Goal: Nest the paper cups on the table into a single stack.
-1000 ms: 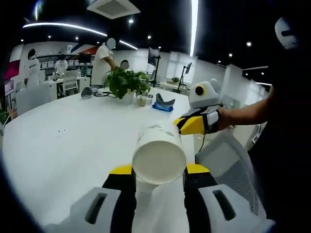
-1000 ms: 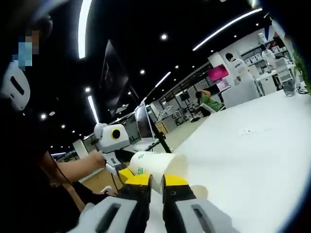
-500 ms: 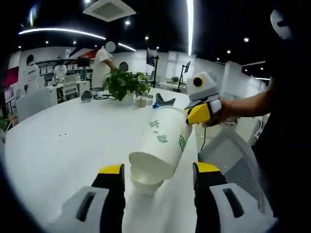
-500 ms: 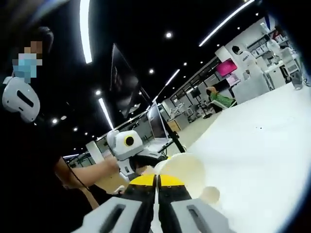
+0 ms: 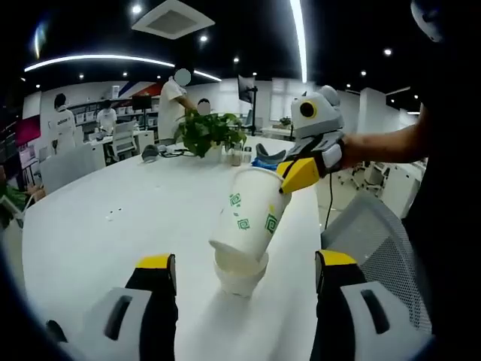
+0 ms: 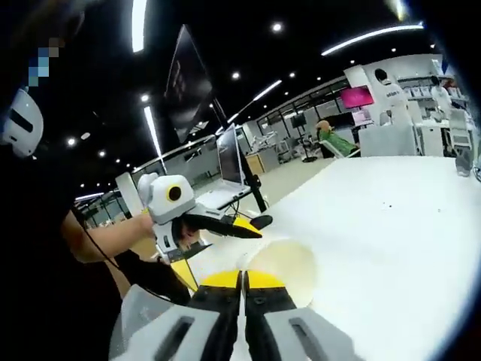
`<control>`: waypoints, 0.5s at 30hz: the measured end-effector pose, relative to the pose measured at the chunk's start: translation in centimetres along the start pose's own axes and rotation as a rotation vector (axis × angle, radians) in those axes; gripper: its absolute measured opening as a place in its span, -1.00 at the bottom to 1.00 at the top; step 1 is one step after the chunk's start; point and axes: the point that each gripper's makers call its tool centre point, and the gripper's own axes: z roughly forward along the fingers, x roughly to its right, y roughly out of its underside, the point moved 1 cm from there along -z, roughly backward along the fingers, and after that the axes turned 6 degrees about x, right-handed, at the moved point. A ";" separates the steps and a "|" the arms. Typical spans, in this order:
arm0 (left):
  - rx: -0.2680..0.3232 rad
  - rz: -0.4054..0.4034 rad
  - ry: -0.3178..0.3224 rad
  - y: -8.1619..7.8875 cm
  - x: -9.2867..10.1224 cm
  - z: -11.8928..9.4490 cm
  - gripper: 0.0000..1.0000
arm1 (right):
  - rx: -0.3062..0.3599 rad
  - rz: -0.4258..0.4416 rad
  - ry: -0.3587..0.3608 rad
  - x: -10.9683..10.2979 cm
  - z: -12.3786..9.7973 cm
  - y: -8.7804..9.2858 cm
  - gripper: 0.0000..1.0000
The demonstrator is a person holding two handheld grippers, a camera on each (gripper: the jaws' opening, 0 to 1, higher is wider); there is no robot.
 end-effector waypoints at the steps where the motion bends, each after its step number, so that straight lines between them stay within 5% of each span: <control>1: 0.013 -0.006 -0.007 -0.1 0.1 -0.1 0.54 | -0.024 -0.005 0.009 0.2 0.0 0.2 -1.00; 15: 0.037 -0.009 -0.061 0.3 0.5 -1.0 0.74 | -0.247 -0.183 0.048 0.5 0.8 1.5 -1.00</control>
